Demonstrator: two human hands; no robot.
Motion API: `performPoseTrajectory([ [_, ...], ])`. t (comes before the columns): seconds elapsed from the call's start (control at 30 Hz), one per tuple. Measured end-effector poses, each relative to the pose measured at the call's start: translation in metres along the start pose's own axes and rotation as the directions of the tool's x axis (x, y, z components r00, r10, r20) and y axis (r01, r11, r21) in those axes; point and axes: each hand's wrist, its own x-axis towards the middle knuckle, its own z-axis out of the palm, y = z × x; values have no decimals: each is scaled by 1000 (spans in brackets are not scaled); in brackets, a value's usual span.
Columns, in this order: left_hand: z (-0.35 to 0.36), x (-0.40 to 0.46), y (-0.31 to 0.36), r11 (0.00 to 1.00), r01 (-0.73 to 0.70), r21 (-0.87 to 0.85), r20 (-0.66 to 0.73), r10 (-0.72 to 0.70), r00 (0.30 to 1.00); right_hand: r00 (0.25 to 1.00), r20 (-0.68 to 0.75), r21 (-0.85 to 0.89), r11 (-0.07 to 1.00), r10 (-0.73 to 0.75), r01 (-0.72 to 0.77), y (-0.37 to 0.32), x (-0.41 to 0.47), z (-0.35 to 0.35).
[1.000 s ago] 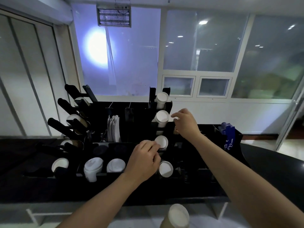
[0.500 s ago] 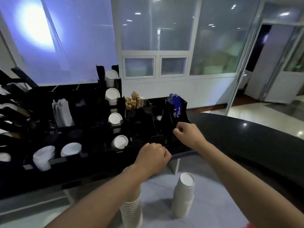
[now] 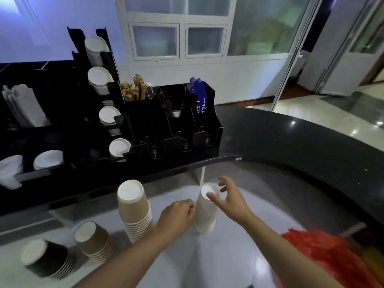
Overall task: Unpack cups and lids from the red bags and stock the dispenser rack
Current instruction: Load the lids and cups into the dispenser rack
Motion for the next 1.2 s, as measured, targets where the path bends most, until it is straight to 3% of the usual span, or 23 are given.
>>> performPoseTrajectory([
  [0.13,16,-4,-12,996,84,11,67,-84,994,988,139,148,986,60,-81,18,-1,30],
  [0.3,21,-9,-19,979,163,-126,218,-133,967,992,-31,213,971,120,-110,17,3,34],
  [0.43,12,-19,-10,928,170,-332,280,-76,957,984,2,479,863,181,-159,-6,15,4],
  [0.53,-4,-22,8,746,252,-616,342,-35,939,977,120,624,753,174,-210,-27,19,-17],
  [0.63,-22,-21,29,570,316,-759,438,87,895,945,291,705,634,150,-318,-33,18,-25],
  [0.77,-29,-17,40,299,441,-846,501,166,849,898,428,732,545,99,-409,-30,10,-24],
  [0.87,-28,-14,40,181,530,-829,557,170,813,905,419,767,503,77,-398,-32,6,-21],
  [1.03,-28,-7,37,191,548,-815,575,143,805,932,352,776,532,81,-339,-36,10,-14],
  [1.2,-32,2,32,347,476,-808,526,61,848,963,244,783,562,116,-266,-39,14,-6],
])
